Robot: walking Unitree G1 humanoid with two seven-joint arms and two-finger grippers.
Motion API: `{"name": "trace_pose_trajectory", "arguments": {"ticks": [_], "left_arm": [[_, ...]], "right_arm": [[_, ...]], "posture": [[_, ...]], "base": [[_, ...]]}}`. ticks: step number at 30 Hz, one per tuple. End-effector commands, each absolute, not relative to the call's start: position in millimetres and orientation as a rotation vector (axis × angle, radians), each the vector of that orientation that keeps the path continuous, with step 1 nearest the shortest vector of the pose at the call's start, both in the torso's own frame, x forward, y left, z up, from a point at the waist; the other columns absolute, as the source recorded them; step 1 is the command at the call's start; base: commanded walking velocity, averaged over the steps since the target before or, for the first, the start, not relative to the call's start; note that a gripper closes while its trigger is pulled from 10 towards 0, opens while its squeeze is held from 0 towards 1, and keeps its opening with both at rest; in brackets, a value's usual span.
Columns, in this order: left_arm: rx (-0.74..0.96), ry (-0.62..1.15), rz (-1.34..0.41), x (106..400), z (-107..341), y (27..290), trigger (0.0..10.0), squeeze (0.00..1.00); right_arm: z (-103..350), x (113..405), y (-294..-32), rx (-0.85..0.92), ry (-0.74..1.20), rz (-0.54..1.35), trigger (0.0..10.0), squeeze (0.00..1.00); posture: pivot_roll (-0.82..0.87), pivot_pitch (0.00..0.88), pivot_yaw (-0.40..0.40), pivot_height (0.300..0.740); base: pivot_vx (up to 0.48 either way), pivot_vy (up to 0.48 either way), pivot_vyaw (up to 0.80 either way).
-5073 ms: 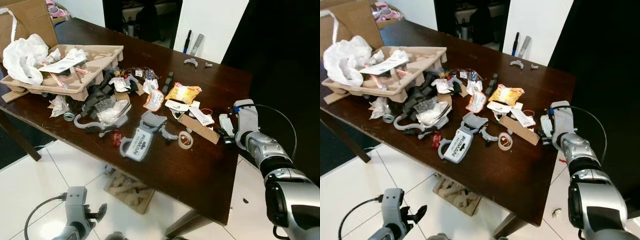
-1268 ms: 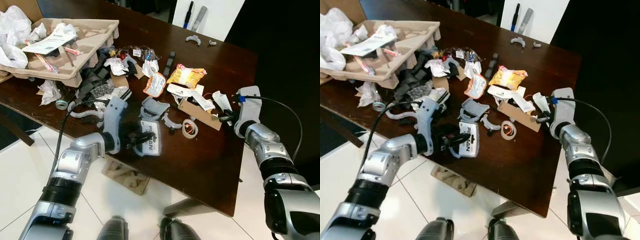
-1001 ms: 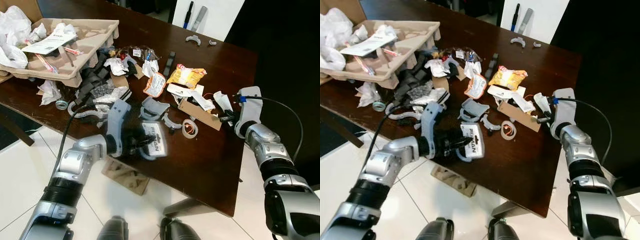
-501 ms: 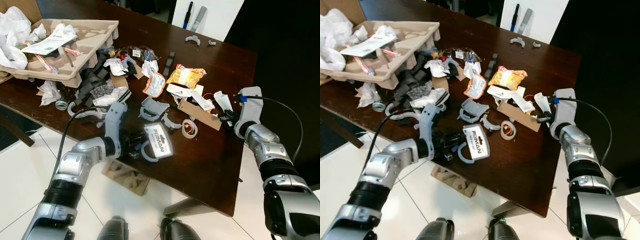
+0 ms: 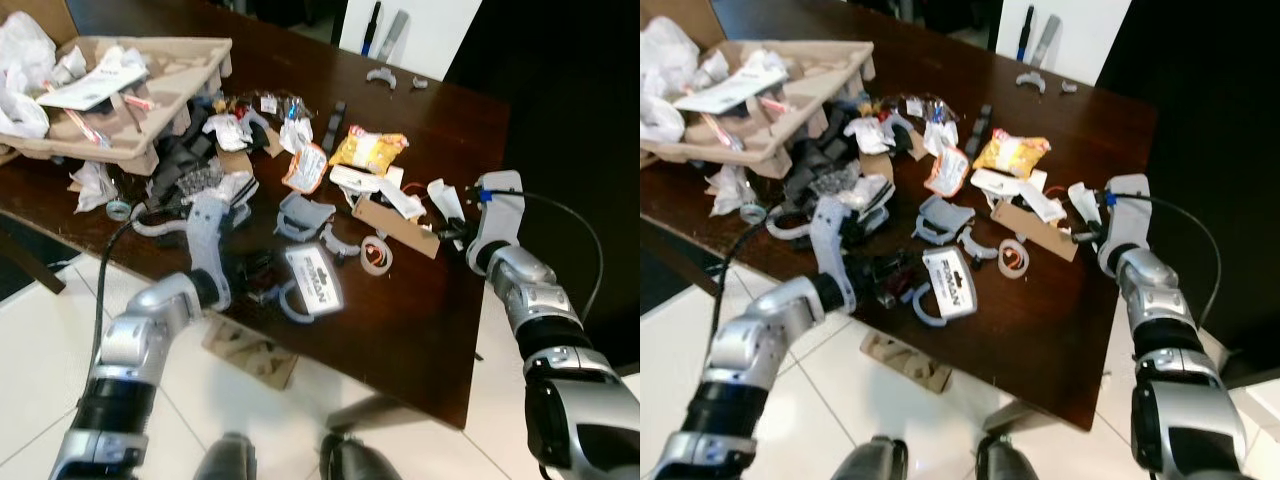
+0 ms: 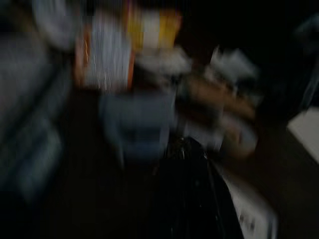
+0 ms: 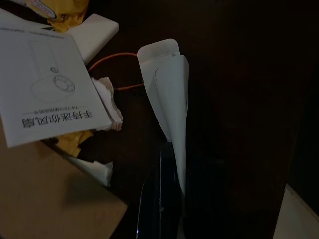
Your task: Picking trash to rubbish bin
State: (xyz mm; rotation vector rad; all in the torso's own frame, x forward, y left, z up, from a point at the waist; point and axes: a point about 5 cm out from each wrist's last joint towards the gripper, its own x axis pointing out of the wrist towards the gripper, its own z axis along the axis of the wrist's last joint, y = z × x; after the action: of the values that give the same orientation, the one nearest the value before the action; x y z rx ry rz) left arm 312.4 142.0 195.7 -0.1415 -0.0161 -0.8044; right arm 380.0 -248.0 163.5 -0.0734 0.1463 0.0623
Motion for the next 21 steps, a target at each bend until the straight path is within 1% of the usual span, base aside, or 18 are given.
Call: {"name": "trace_pose_trajectory", "arguments": {"ticks": [1, 5, 6, 7, 10, 11, 14, 16, 17, 19, 20, 21], "left_arm": [[-0.111, -0.056, -0.817, 309, 209, 142, 0.0, 0.00], [0.001, -0.085, -0.845, 302, 227, 142, 0.0, 0.00], [0.058, -0.075, -0.852, 300, 228, 141, 0.0, 0.00], [0.180, -0.046, -0.872, 295, 228, 140, 0.0, 0.00], [0.250, -0.023, -0.892, 291, 226, 140, 0.0, 0.00], [0.250, -0.023, -0.892, 291, 226, 140, 0.0, 0.00], [0.418, 0.072, -0.950, 282, 218, 140, 0.0, 0.00], [0.501, 0.128, -0.983, 276, 213, 141, 0.0, 0.00], [0.549, 0.158, -0.996, 273, 211, 142, 1.3, 0.00], [0.549, 0.158, -0.996, 273, 211, 142, 1.3, 0.00], [0.586, 0.180, -1.003, 271, 210, 142, 7.1, 0.06], [0.623, 0.217, -1.018, 268, 208, 143, 10.0, 1.00]], "right_arm": [[148, 376, -248, -0.046, 0.202, 0.054, 10.0, 0.00], [148, 377, -246, -0.043, 0.200, 0.058, 10.0, 0.00], [149, 377, -246, -0.043, 0.199, 0.058, 10.0, 0.00], [149, 378, -245, -0.042, 0.197, 0.060, 10.0, 0.00], [150, 378, -245, -0.042, 0.197, 0.061, 10.0, 0.00], [150, 378, -245, -0.042, 0.197, 0.061, 10.0, 0.00], [151, 379, -246, -0.045, 0.199, 0.058, 10.0, 0.00], [151, 379, -247, -0.047, 0.201, 0.055, 10.0, 0.00], [151, 379, -248, -0.048, 0.202, 0.053, 10.0, 0.00], [151, 379, -248, -0.048, 0.202, 0.053, 10.0, 0.00], [151, 379, -248, -0.047, 0.202, 0.052, 10.0, 0.00], [151, 379, -249, -0.048, 0.203, 0.049, 10.0, 0.00]], "posture": [[0.14, 0.213, -0.074, 0.740], [0.15, 0.208, -0.076, 0.740], [0.16, 0.206, -0.076, 0.740], [0.16, 0.205, -0.077, 0.740], [0.16, 0.204, -0.076, 0.740], [0.16, 0.204, -0.076, 0.740], [0.16, 0.199, -0.076, 0.740], [0.16, 0.194, -0.076, 0.740], [0.16, 0.194, -0.076, 0.740], [0.16, 0.194, -0.076, 0.740], [0.16, 0.191, -0.075, 0.740], [0.16, 0.191, -0.074, 0.740]], "base": [[0.000, 0.000, 0.00], [0.000, 0.000, 0.00], [0.000, 0.000, 0.00], [0.000, 0.000, 0.00], [0.000, 0.000, 0.00], [0.000, 0.000, 0.00], [0.000, 0.000, 0.00], [0.000, 0.000, 0.00], [0.000, 0.000, 0.00], [0.000, 0.000, 0.00], [0.000, 0.000, 0.00], [0.000, 0.000, 0.00]]}}
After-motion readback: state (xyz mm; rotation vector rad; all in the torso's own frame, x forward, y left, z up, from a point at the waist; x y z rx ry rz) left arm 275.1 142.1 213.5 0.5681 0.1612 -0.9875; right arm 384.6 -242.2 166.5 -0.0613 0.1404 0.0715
